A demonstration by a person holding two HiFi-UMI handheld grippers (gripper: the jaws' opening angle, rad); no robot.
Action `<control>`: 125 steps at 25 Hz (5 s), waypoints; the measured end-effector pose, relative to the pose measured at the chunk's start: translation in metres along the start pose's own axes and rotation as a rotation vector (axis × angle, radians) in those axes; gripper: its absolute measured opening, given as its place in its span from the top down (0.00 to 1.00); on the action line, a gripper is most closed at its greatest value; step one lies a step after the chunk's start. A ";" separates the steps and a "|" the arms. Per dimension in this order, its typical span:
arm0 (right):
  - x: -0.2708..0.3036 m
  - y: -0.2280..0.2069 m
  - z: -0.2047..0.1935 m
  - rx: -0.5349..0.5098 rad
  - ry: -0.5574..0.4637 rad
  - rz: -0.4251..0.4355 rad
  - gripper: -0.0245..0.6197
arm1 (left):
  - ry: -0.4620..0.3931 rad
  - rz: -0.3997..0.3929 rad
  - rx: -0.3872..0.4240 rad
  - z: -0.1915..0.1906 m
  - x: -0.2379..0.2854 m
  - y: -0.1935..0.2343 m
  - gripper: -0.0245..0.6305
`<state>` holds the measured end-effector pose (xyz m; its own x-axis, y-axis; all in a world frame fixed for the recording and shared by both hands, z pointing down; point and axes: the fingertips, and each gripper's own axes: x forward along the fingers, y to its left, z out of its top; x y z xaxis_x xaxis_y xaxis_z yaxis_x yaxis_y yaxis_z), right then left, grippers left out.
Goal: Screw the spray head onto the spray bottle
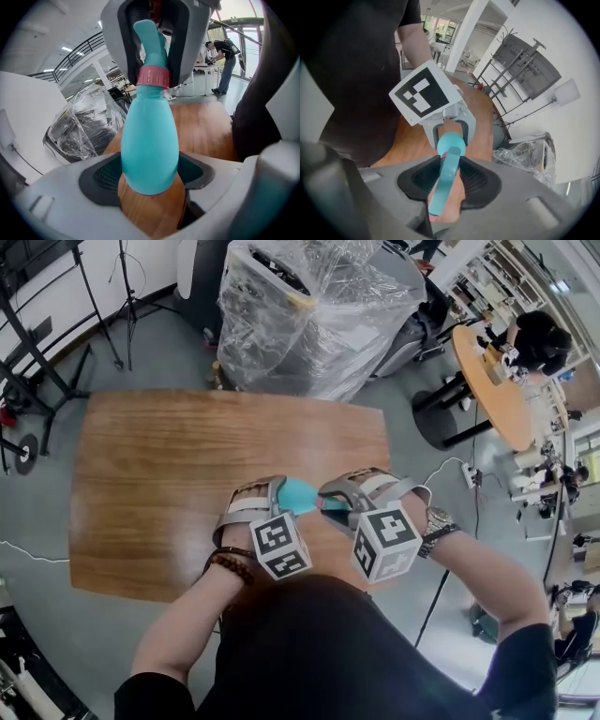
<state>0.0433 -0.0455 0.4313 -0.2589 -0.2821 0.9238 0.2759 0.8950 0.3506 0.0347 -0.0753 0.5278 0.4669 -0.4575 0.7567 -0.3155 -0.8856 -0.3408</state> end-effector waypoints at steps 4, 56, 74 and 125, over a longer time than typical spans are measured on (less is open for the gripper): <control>-0.006 0.002 0.002 -0.201 0.023 -0.056 0.77 | 0.006 -0.032 0.005 -0.001 -0.005 -0.002 0.36; -0.008 0.010 0.005 -0.225 -0.012 0.053 0.77 | -0.008 -0.090 0.113 0.008 -0.019 -0.006 0.37; -0.001 -0.026 -0.017 1.242 -0.200 0.277 0.63 | -0.003 -0.021 0.035 -0.003 -0.005 -0.005 0.37; -0.012 -0.031 -0.016 1.051 -0.406 -0.168 0.70 | -0.335 0.014 -0.524 -0.034 0.031 0.017 0.37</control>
<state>0.0528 -0.0754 0.4122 -0.5531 -0.4638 0.6921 -0.6532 0.7571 -0.0146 0.0153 -0.1014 0.5644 0.6668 -0.5446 0.5087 -0.6476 -0.7613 0.0338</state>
